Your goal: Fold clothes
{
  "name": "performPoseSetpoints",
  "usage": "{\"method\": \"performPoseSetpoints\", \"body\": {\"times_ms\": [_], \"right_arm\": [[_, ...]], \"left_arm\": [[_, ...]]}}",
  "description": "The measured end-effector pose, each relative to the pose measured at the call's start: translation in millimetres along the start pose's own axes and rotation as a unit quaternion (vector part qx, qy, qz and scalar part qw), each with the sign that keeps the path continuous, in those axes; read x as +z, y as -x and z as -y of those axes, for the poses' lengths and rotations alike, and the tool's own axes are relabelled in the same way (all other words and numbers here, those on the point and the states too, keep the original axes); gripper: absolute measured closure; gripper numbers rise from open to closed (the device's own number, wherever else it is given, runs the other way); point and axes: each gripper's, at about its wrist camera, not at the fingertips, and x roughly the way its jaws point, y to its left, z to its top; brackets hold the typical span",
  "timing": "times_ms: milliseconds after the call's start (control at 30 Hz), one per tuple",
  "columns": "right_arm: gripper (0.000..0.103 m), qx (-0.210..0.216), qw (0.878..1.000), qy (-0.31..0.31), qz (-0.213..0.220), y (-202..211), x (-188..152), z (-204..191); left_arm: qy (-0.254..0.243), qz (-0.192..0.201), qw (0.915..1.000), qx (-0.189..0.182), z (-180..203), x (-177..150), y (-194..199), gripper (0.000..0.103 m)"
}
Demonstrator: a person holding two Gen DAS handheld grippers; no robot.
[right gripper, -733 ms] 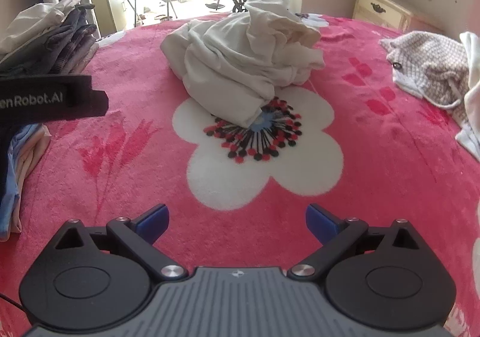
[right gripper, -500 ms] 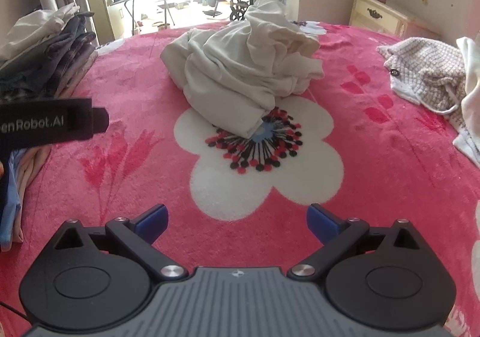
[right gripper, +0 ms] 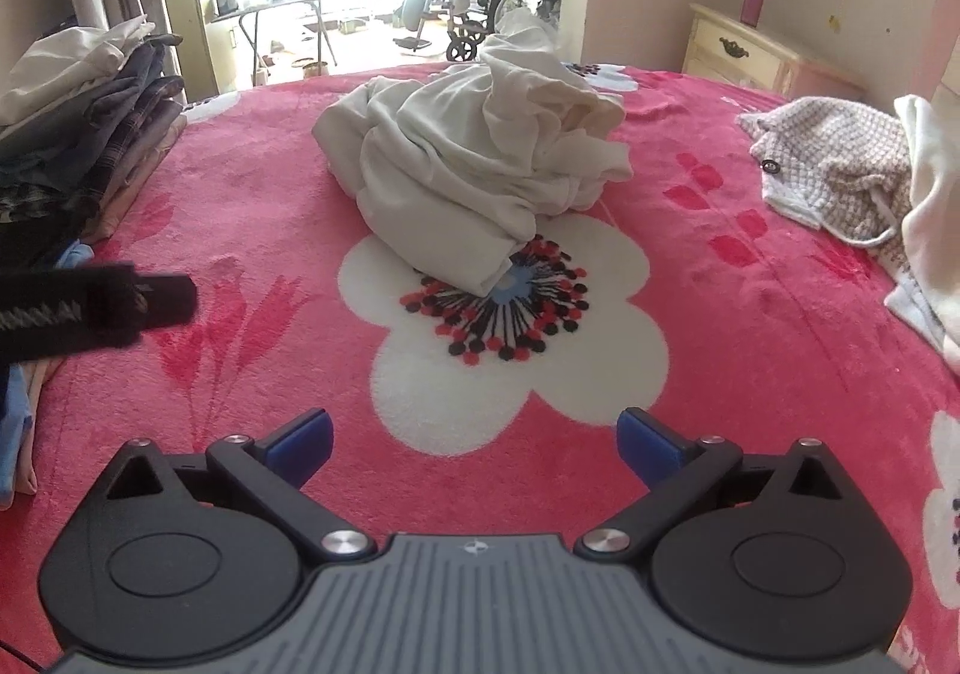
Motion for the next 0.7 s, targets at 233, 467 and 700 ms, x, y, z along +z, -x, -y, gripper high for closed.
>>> {"method": "performPoseSetpoints", "body": {"times_ms": [233,467,700], "right_arm": [[0.000,0.001,1.000,-0.011,-0.005,-1.4,-1.8,2.3],[0.000,0.003,1.000,-0.009,-0.006,-1.6,-1.8,-0.5],[0.000,0.008,1.000,-0.006,-0.003,-1.3,-2.5,-5.2]], "left_arm": [[0.007,-0.002,0.9997,0.025,-0.2,1.9,-3.3,0.000],[0.022,-0.008,0.9995,0.022,-9.1,2.6,-5.8,0.000],[0.002,-0.008,0.9997,0.025,-3.7,-0.7,-7.3,0.000]]}}
